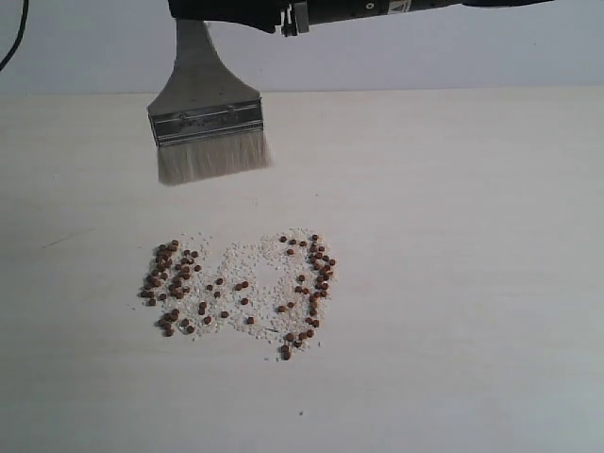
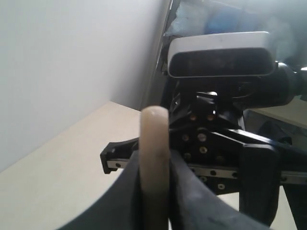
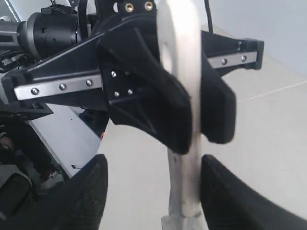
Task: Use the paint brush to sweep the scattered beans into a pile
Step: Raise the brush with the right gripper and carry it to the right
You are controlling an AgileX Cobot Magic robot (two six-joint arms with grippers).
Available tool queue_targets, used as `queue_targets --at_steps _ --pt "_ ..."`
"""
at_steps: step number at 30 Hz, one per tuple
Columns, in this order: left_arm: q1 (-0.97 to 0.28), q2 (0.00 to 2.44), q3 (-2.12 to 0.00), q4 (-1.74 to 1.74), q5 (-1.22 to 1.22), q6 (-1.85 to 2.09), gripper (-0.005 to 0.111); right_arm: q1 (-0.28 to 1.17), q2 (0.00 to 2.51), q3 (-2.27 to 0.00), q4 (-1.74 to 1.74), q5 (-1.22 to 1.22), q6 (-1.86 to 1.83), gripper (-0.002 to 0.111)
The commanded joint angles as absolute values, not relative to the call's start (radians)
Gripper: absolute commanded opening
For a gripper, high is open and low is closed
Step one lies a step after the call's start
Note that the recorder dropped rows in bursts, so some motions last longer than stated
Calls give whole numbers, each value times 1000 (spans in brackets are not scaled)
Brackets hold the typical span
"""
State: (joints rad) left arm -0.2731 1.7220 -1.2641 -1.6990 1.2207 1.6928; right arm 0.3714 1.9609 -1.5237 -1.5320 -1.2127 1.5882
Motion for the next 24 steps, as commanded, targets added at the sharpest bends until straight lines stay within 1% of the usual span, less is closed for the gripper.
queue_targets --at_steps 1,4,8,11,14,24 --pt "-280 1720 -1262 -1712 1221 1691 0 373 1953 -1535 -1482 -1221 1552 54" --pt "-301 1720 -1262 -1714 1221 1680 0 373 1953 -1535 -1479 -1221 1530 54" --pt "-349 1720 -1262 -1714 1221 1687 0 373 1953 -1535 -1518 -1221 1530 46" --pt "-351 1720 -1262 -1708 1221 1674 0 373 1953 -1535 -1574 -1221 1530 40" --pt "-351 1720 -1262 -1708 1221 1671 0 373 1953 -1535 -1598 -1221 1530 37" --pt "-351 1720 -1262 -1711 1221 1662 0 373 1953 -1535 -1621 -1221 1530 31"
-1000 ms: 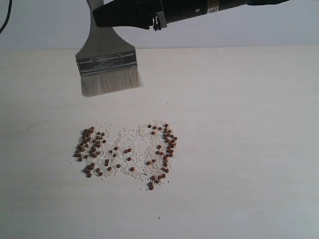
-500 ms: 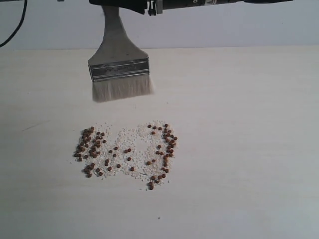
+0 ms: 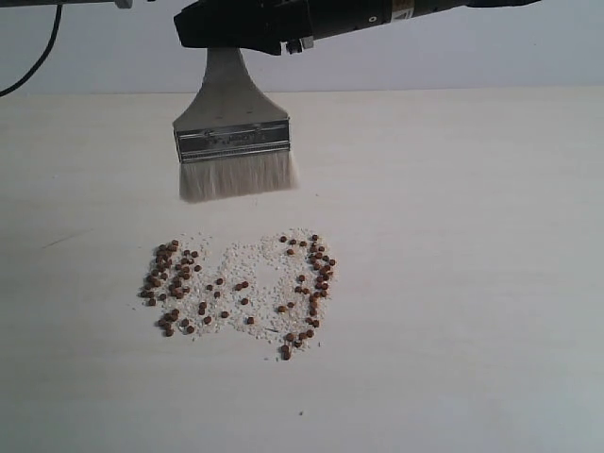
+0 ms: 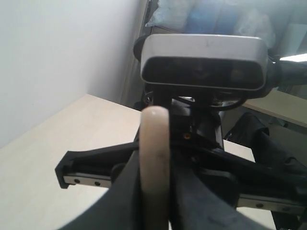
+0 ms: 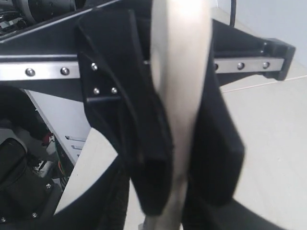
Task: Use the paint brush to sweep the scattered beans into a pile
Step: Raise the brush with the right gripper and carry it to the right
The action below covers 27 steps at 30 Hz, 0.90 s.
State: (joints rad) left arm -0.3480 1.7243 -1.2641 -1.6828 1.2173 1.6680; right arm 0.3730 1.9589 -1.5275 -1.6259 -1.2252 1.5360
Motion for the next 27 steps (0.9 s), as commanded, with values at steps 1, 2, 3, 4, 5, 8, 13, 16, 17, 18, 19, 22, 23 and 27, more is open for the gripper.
queue_targets --at_steps 1,2,3,4,5,8,13,16,17,18,19,22,23,27 --pt "-351 1720 -1262 -1711 1221 1662 0 373 1953 -1535 -1618 -1221 1530 31" --pt "-351 1720 -1262 -1711 1221 1662 0 373 1953 -1535 -1614 -1221 1530 31" --pt "-351 1720 -1262 -1708 1221 1664 0 373 1953 -1535 -1612 -1221 1530 31" --pt "-351 1720 -1262 -1708 1221 1664 0 373 1953 -1535 -1612 -1221 1530 29" --pt "-351 1720 -1262 -1708 1221 1664 0 373 1953 -1535 -1612 -1221 1530 27" --pt "-351 1720 -1262 -1707 1221 1664 0 373 1953 -1535 -1612 -1221 1530 12" --pt "-351 1720 -1262 -1710 1221 1668 0 373 1953 -1535 -1607 -1221 1528 0" --pt "-341 1718 -1262 -1712 1221 1672 14 373 1953 -1535 -1616 -1147 1530 0" --pt "-338 1718 -1262 -1712 1221 1672 22 373 1953 -1535 -1623 -1102 1535 0" --pt "-331 1718 -1262 -1712 1221 1672 31 373 1953 -1535 -1627 -1059 1548 0" --pt "-324 1718 -1262 -1712 1221 1674 39 373 1953 -1535 -1632 -1002 1555 0" --pt "-287 1718 -1262 -1710 1221 1669 73 373 1953 -1535 -1665 -736 1577 0" --pt "-277 1718 -1262 -1702 1221 1667 77 373 1953 -1535 -1689 -634 1576 0" --pt "-228 1718 -1262 -1605 1207 1546 45 373 1953 -1535 -1744 -201 1569 0"
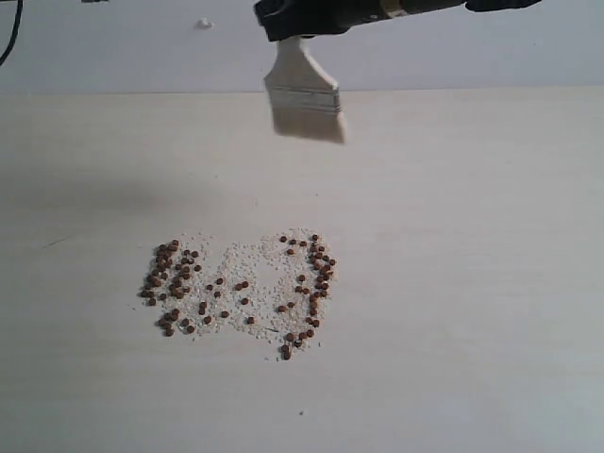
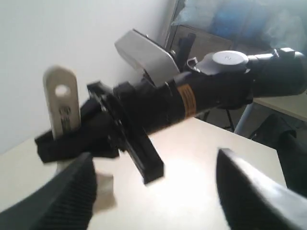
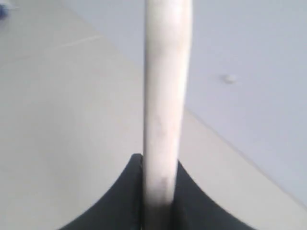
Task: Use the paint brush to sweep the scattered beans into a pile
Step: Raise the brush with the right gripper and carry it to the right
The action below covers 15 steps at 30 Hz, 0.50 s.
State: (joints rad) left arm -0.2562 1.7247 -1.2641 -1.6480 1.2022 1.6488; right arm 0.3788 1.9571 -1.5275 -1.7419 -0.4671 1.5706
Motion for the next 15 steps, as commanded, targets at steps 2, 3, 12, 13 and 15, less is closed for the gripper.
queue_targets --at_steps 2,3,12,13,15 --pt "-210 1718 -1262 -1594 1163 1481 20 373 1953 -1535 -1744 -90 1564 0" --pt "-190 1718 -1260 -1581 1152 1458 2 373 1947 -1535 -1744 -45 1542 0" --pt "-177 1483 -1031 -1552 641 1454 0 373 1756 -1479 -1744 -6 1487 0" --pt "-177 1431 -981 -1571 558 1456 0 373 1731 -1466 -1744 14 1490 0" --pt "-177 1328 -873 -1627 434 1488 0 373 1684 -1432 -1744 53 1490 0"
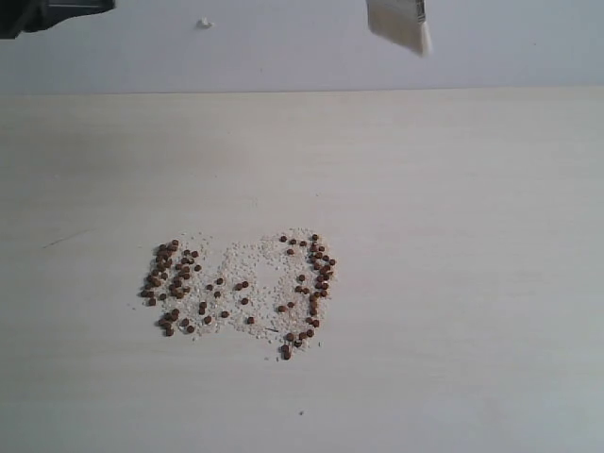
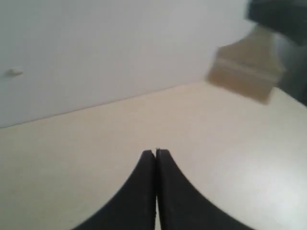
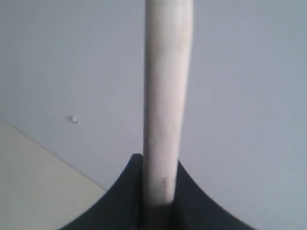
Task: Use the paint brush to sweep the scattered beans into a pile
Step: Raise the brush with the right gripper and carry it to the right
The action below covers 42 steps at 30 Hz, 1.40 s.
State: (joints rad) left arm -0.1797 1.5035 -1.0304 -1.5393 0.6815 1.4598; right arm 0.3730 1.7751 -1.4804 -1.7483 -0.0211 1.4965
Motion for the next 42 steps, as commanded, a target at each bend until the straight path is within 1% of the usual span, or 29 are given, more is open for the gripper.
queue_targets --at_steps 1,2,5,9,13,17,20,27,35,39,42 --pt "-177 1254 -818 -1678 385 1538 0 373 1660 -1413 -1742 72 1490 0" --pt "-184 1134 -712 -1744 300 1641 0 373 1615 -1371 -1715 82 1488 0" --pt "-187 929 -599 -1744 253 1668 0 373 1555 -1308 -1669 84 1486 0" --pt "-187 690 -488 -1744 184 1668 0 397 1479 -1219 -1653 92 1486 0" --pt "-187 440 -392 -1744 171 1668 0 439 1410 -1154 -1653 98 1488 0" --pt "-187 249 -304 -1744 171 1650 0 478 1363 -1119 -1653 98 1488 0" --pt "-187 151 -239 -1744 171 1603 0 505 1346 -1094 -1653 98 1486 0" --pt "-187 42 -133 -1744 175 1588 0 536 1331 -1043 -1655 116 1485 0" --pt "-187 38 -47 -1744 170 1600 0 536 1273 -991 -1654 116 1485 0" --pt "-187 38 -3 -1622 167 1628 0 536 1218 -971 -1658 118 1485 0" --pt "-187 38 0 -1634 172 1619 0 536 1184 -957 -1658 118 1485 0"
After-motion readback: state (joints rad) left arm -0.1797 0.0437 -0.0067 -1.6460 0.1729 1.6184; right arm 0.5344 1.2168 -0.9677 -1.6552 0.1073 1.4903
